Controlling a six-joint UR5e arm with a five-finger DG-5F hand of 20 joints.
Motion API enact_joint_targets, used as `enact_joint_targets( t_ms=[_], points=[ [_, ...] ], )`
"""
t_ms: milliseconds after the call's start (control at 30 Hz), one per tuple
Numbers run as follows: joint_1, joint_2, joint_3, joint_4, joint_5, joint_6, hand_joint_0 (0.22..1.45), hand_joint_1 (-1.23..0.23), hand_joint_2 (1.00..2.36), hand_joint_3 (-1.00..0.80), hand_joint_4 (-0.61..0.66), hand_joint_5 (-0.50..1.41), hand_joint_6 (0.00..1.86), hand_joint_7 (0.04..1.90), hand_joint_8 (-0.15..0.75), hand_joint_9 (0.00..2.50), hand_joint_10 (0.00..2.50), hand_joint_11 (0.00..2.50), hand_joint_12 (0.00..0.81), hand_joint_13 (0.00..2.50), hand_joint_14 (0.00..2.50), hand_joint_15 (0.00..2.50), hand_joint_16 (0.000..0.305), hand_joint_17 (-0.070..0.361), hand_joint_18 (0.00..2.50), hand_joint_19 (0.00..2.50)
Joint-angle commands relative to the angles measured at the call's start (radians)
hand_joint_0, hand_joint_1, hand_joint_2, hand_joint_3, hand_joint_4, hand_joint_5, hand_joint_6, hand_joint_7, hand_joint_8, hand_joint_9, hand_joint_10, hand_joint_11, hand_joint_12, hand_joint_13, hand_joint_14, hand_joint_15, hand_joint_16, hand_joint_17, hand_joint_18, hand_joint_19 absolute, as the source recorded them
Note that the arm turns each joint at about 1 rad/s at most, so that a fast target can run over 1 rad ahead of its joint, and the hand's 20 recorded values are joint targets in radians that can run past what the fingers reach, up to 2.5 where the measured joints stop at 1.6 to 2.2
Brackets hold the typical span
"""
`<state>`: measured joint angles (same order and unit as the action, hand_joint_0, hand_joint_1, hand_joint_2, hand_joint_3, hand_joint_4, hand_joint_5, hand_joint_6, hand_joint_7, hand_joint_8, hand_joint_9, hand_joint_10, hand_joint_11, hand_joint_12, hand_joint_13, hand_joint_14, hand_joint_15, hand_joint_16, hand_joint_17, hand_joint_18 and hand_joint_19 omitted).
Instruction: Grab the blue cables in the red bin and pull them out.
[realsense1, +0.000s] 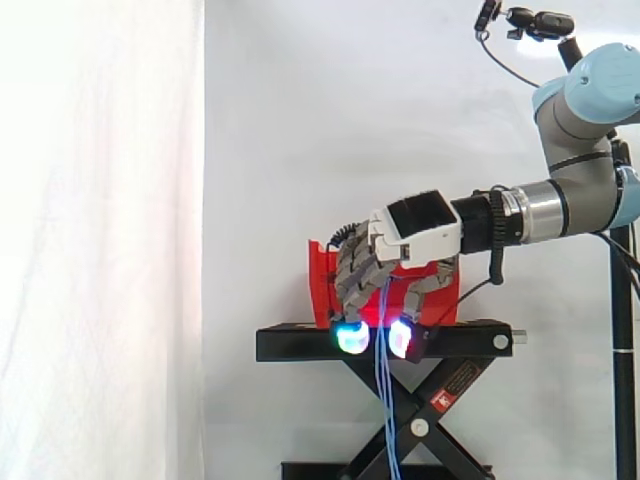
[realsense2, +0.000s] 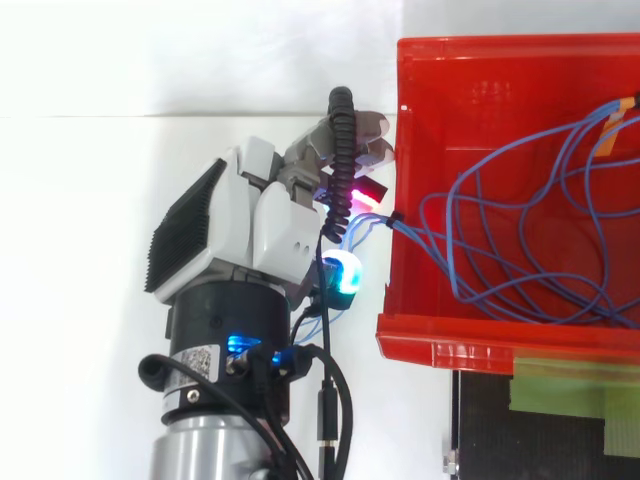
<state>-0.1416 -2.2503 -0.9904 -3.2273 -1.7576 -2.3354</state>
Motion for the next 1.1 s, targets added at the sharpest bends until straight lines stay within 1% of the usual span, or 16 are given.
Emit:
enact_joint_targets(
  t_ms=[0, 233, 333, 567, 733, 800, 867, 933, 1067],
  points=[
    [-0.001, 0.0, 0.001, 0.001, -0.002, -0.002, 0.77, -0.99, 1.0, -1.0, 0.03, 0.86, 0.01, 0.72, 0.236, 0.83, 0.02, 0.84, 0.358, 0.79, 0.02, 0.65, 0.045, 0.102, 0.58, 0.55],
    [-0.001, 0.0, -0.001, 0.003, -0.002, -0.002, 0.77, -0.98, 1.0, -1.0, 0.01, 0.86, 0.01, 0.75, 0.237, 0.83, 0.02, 0.84, 0.357, 0.8, 0.02, 0.66, 0.045, 0.102, 0.58, 0.55],
    [-0.003, 0.0, 0.001, 0.0, -0.002, -0.003, 0.77, -0.99, 1.0, -1.0, 0.02, 0.8, 0.0, 0.77, 0.245, 0.84, 0.02, 0.83, 0.359, 0.8, 0.02, 0.66, 0.046, 0.103, 0.59, 0.55],
    [-0.003, 0.0, -0.001, 0.003, -0.002, -0.006, 0.76, -0.99, 1.0, -1.0, 0.0, 0.73, 0.01, 0.79, 0.245, 0.81, 0.02, 0.84, 0.362, 0.8, 0.02, 0.66, 0.046, 0.104, 0.6, 0.55],
    [-0.003, 0.0, 0.001, 0.006, -0.002, -0.011, 0.76, -0.99, 1.0, -1.0, -0.01, 0.67, 0.13, 0.76, 0.247, 0.8, 0.02, 0.84, 0.364, 0.8, 0.02, 0.65, 0.046, 0.105, 0.59, 0.55],
    [-0.003, 0.0, 0.001, 0.007, -0.002, -0.012, 0.76, -0.99, 1.0, -1.0, -0.03, 0.62, 0.26, 0.71, 0.245, 0.78, 0.02, 0.85, 0.365, 0.79, 0.02, 0.66, 0.047, 0.105, 0.58, 0.55],
    [-0.003, 0.0, -0.001, 0.007, -0.002, -0.012, 0.76, -0.99, 1.0, -1.0, -0.03, 0.6, 0.3, 0.69, 0.245, 0.78, 0.02, 0.85, 0.364, 0.78, 0.02, 0.65, 0.047, 0.105, 0.58, 0.55],
    [-0.003, 0.0, -0.001, 0.007, -0.003, -0.014, 0.76, -1.0, 1.0, -1.0, -0.04, 0.56, 0.42, 0.65, 0.244, 0.77, 0.02, 0.86, 0.36, 0.78, 0.02, 0.66, 0.047, 0.106, 0.58, 0.54],
    [-0.003, 0.0, -0.001, 0.007, -0.002, -0.012, 0.76, -1.0, 1.0, -1.0, -0.04, 0.54, 0.56, 0.58, 0.242, 0.77, 0.02, 0.86, 0.363, 0.78, 0.02, 0.66, 0.047, 0.106, 0.58, 0.55]
  ],
)
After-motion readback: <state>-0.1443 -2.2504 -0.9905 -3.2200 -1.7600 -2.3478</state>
